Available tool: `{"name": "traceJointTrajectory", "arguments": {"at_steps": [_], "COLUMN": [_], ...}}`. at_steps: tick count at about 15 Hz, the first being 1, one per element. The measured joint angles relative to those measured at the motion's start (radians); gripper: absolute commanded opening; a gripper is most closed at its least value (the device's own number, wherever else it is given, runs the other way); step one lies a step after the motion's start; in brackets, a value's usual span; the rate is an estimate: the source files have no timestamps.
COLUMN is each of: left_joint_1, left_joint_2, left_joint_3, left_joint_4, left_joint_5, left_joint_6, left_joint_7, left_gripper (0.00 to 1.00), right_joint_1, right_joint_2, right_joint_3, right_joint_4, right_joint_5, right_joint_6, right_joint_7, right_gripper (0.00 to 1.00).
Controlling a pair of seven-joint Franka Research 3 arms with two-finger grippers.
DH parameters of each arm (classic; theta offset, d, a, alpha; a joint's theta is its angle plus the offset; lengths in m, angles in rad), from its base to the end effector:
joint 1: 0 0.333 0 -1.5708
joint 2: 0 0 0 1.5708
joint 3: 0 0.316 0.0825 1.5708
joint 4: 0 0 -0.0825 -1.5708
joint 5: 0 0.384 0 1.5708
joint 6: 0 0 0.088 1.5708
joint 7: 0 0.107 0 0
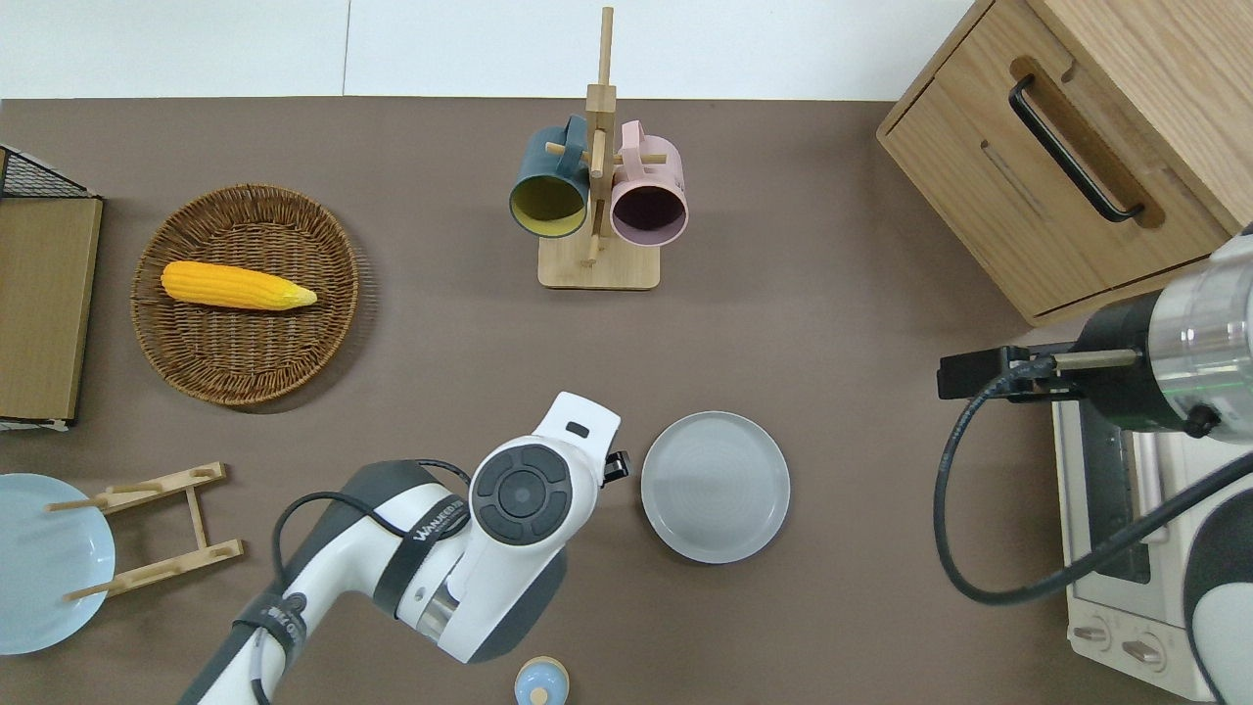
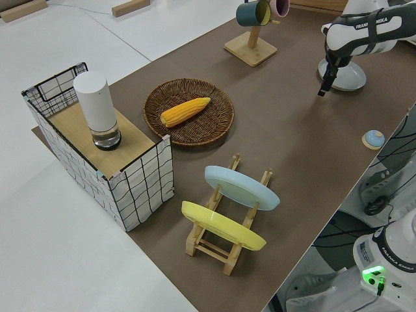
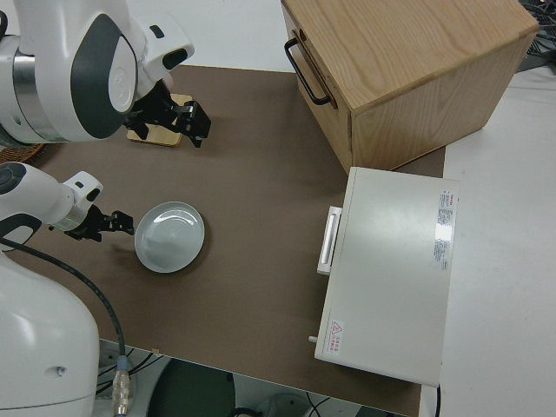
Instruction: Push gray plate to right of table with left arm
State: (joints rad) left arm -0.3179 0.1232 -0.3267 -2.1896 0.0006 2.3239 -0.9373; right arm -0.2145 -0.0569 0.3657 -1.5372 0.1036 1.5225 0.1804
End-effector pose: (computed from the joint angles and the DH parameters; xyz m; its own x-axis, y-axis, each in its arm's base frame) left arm 0.4394 -0.3286 0.3353 0.9567 0.2902 -0.0210 0.2909 -0.9560 0.0372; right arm 0.5242 0.0980 0.6651 0.9995 -0.0234 0.0231 -0.0212 -0.9959 -0.0884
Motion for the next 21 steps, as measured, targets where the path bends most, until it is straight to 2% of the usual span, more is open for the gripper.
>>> {"name": "traceJointTrajectory", "arguments": {"at_steps": [4,8,16,19,21], "left_joint_1": [0.103,0.17,0.279,0.333,0.369], "left_joint_2": [-0.076,-0.128,-0.147,-0.155,-0.166], "left_joint_3": [0.003,0.005,0.005,0.007,0.024], "left_joint_4": [0.005,0.018,0.095,0.111,0.135], "left_joint_5": [-0.01,-0.018,-0.019,-0.019,-0.019], "left_joint_6": [-0.083,-0.144,-0.263,-0.302,-0.351], "left_joint_7": [0.125,0.194,0.31,0.39,0.46], "left_gripper": [0.99,0.99,0.99,0.99,0.99], "right_joint_1": [0.0,0.0,0.0,0.0,0.0], "right_joint_2": [0.0,0.0,0.0,0.0,0.0], "right_joint_3": [0.0,0.0,0.0,0.0,0.0], "right_joint_4": [0.0,0.0,0.0,0.0,0.0], "right_joint_5": [0.0,0.0,0.0,0.0,0.0], "right_joint_6": [0.0,0.0,0.0,0.0,0.0], "right_joint_7": [0.0,0.0,0.0,0.0,0.0], "right_gripper": [0.996,0.996,0.996,0.996,0.996]}}
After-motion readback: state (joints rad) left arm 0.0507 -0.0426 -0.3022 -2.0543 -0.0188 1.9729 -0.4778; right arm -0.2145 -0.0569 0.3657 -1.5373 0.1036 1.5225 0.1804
